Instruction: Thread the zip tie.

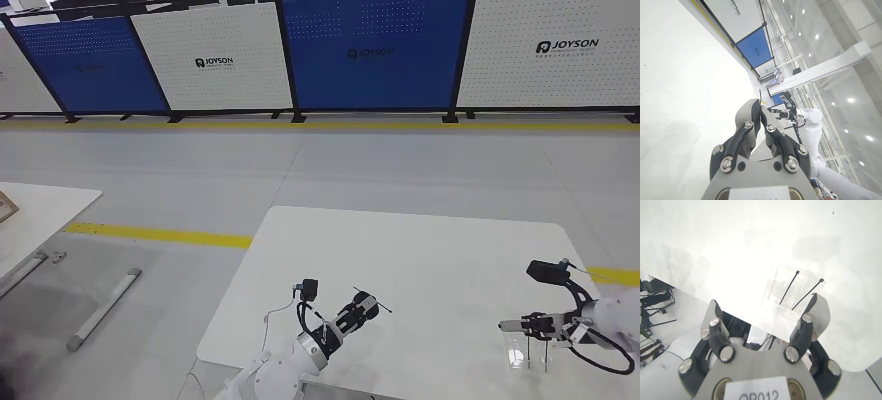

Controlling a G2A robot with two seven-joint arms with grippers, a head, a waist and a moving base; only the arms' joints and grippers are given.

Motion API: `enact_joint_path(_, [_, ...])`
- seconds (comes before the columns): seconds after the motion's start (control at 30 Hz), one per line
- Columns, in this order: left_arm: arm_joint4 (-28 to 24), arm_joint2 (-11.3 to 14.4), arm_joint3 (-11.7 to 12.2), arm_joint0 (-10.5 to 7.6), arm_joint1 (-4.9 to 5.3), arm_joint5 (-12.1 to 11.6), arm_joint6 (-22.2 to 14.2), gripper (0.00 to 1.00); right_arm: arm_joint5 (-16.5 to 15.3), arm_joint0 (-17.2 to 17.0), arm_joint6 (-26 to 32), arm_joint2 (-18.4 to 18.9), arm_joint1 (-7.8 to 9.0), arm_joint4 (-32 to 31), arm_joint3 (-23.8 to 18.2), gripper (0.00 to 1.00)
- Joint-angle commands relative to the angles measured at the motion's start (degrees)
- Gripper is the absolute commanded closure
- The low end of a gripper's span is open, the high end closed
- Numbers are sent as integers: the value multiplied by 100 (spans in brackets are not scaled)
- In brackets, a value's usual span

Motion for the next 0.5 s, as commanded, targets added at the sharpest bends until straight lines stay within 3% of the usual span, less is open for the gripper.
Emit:
enact_joint_path(0.0, [0, 0, 0, 0, 0, 0, 0, 100, 0, 0, 0, -1, 0, 0, 0, 0])
enact_joint_path(0.13, [0, 0, 0, 0, 0, 0, 0, 100, 24, -58, -27, -30, 0, -71, 49, 0])
enact_joint_path(0.27, [0, 0, 0, 0, 0, 0, 0, 100, 275, 47, 0, -187, 6, -52, 180, 0])
enact_joint_path(0.47, [0, 0, 0, 0, 0, 0, 0, 100, 243, 162, 0, -252, 23, -34, 200, 0])
